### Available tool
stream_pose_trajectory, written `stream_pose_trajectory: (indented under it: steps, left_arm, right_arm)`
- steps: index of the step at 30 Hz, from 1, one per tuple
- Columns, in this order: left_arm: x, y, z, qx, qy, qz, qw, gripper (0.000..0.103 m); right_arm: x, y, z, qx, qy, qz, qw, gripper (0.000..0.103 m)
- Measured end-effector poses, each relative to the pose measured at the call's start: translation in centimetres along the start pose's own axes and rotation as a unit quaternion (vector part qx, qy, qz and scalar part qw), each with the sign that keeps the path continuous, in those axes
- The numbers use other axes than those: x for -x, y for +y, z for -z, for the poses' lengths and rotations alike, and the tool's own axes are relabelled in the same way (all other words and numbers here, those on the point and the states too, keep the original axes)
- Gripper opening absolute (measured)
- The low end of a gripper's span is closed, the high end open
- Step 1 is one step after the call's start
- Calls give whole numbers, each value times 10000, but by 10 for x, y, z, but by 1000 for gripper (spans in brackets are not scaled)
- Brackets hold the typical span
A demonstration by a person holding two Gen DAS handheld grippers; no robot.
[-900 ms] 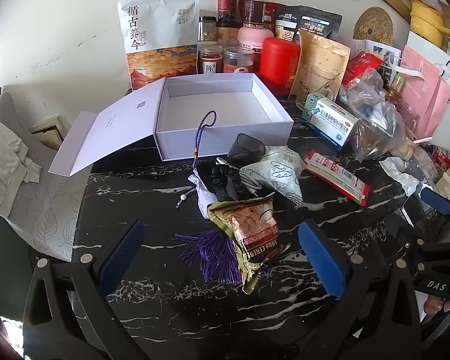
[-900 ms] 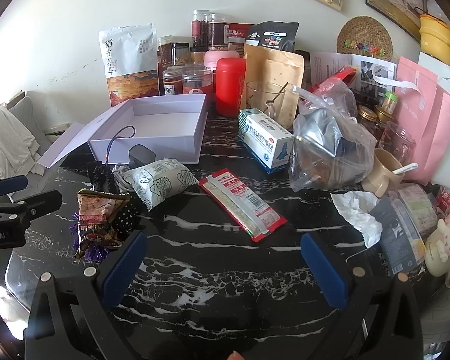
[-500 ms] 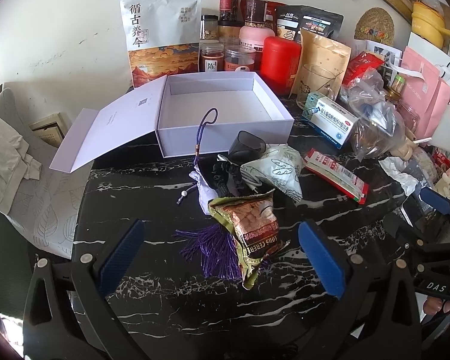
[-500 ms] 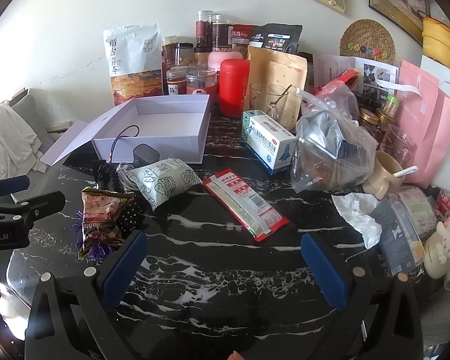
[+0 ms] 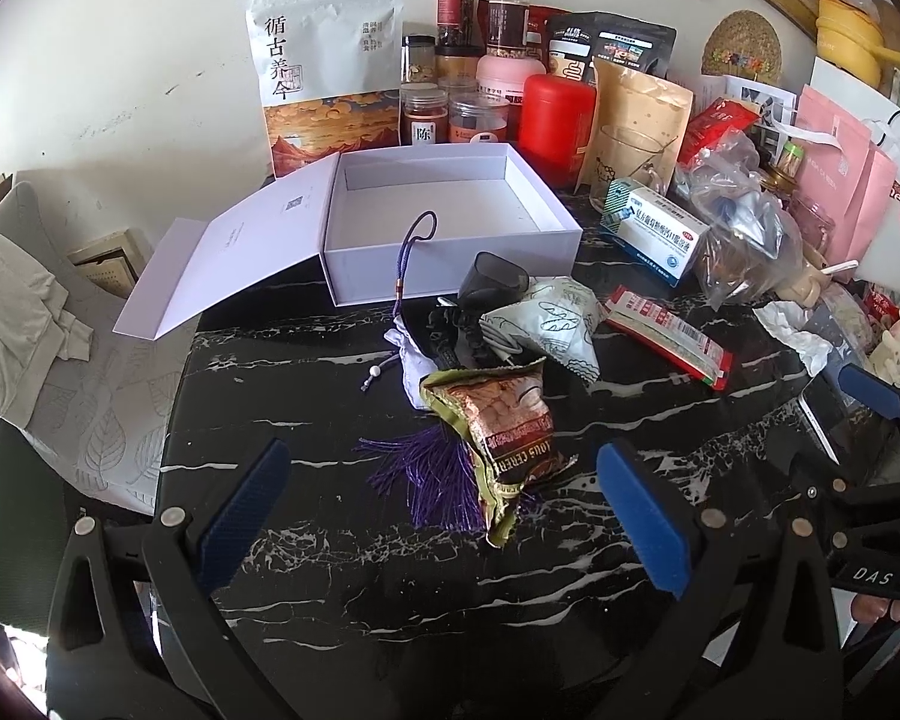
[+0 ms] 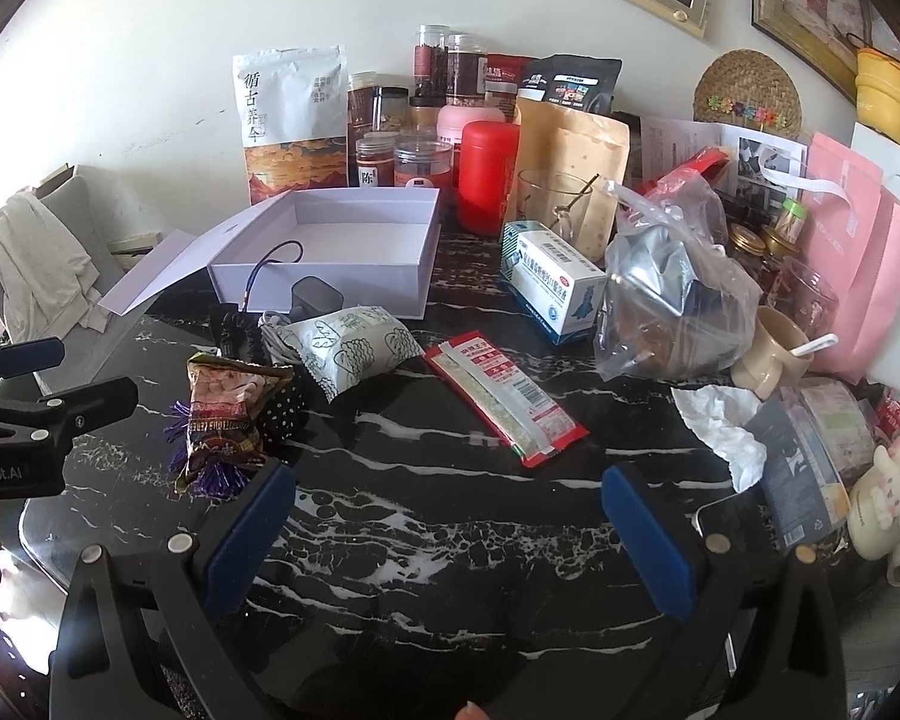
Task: Organize objects
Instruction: 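Move both tools toward the cereal snack bag and red spicy-strip packet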
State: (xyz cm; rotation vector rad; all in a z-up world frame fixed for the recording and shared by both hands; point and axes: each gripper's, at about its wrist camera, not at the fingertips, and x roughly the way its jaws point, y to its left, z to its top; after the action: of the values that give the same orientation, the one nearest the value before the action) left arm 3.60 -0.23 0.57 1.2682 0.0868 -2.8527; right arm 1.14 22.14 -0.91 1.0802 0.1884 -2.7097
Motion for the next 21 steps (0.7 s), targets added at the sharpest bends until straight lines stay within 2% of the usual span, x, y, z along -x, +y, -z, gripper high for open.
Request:
stream_pose_trajectory:
  steps: [21]
  left_arm:
    - [5,0,5,22,-32,-97,9999,102]
  right_arm:
    - [-3,0,3,16,11,-126,9999,103]
